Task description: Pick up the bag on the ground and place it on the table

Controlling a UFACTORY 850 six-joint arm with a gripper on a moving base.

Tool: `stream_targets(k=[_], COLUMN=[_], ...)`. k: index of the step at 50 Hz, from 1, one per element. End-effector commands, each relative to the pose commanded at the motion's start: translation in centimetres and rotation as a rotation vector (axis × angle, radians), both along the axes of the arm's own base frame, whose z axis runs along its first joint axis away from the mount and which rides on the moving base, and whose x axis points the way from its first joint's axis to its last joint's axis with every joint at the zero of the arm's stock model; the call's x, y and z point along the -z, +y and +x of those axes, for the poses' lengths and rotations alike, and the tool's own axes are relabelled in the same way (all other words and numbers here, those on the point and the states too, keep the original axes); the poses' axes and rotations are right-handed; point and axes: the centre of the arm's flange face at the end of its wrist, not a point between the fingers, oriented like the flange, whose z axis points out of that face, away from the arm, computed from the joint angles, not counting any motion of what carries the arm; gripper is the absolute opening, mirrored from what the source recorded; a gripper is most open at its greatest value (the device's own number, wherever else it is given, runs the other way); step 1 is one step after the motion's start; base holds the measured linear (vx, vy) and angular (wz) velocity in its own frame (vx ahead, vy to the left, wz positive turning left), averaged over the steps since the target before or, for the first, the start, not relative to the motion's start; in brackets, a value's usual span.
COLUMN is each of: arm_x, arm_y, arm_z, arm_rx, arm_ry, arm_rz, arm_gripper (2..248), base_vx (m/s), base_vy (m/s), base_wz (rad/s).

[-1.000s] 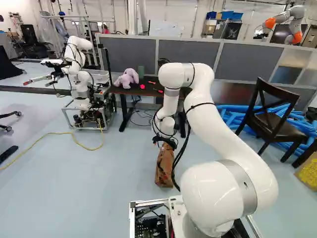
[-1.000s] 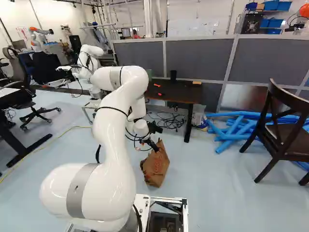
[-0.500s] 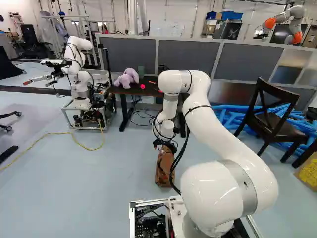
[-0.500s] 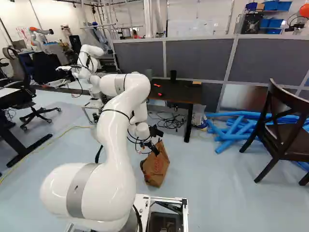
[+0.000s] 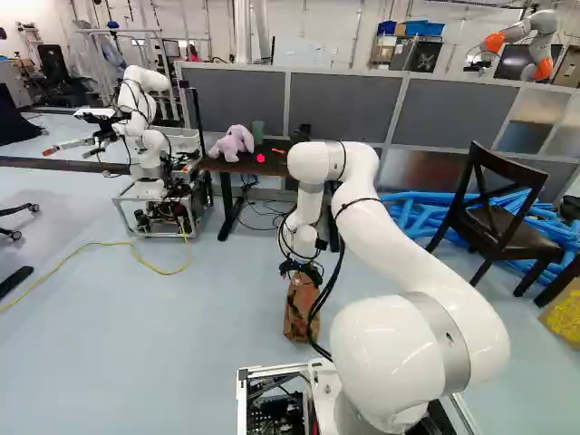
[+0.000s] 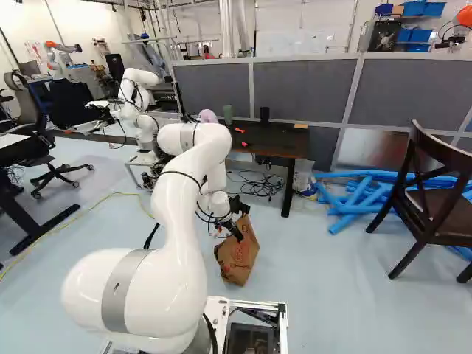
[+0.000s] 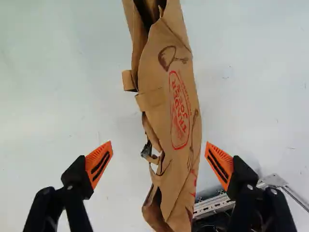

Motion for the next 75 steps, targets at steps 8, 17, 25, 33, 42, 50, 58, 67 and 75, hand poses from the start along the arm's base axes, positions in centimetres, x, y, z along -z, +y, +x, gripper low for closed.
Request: stream_targets(k=[8,17,25,33,42,50,58,67,75], arm_x=[1.2,2.6,3.8,5.0,5.9,6.1,6.1,6.1,6.1], arm_y=[0.0,0.0,0.0,0.0,0.0,0.0,0.0,0.0,0.0], arm_z=[0.2,0.4,0.7,1.0,1.1,1.2,1.2,1.2,1.2], arm_rx=[0.0,0.001,0.001,0.001,0.001,0.001,0.001,0.001,0.001], arm_ry=[0.012,0.019,0.017,0.015,0.014,0.014,0.014,0.014,0.014], arm_rz=[0.001,0.002,0.002,0.002,0.002,0.002,0.002,0.002,0.002], arm_gripper=[247,247,247,247,247,218,143,68,32], base_vx=[0.0,0.0,0.0,0.0,0.0,0.0,0.0,0.0,0.0], base_vy=[0.0,0.0,0.0,0.0,0.0,0.0,0.0,0.0,0.0], base_wz=[0.0,0.0,0.0,0.0,0.0,0.0,0.0,0.0,0.0])
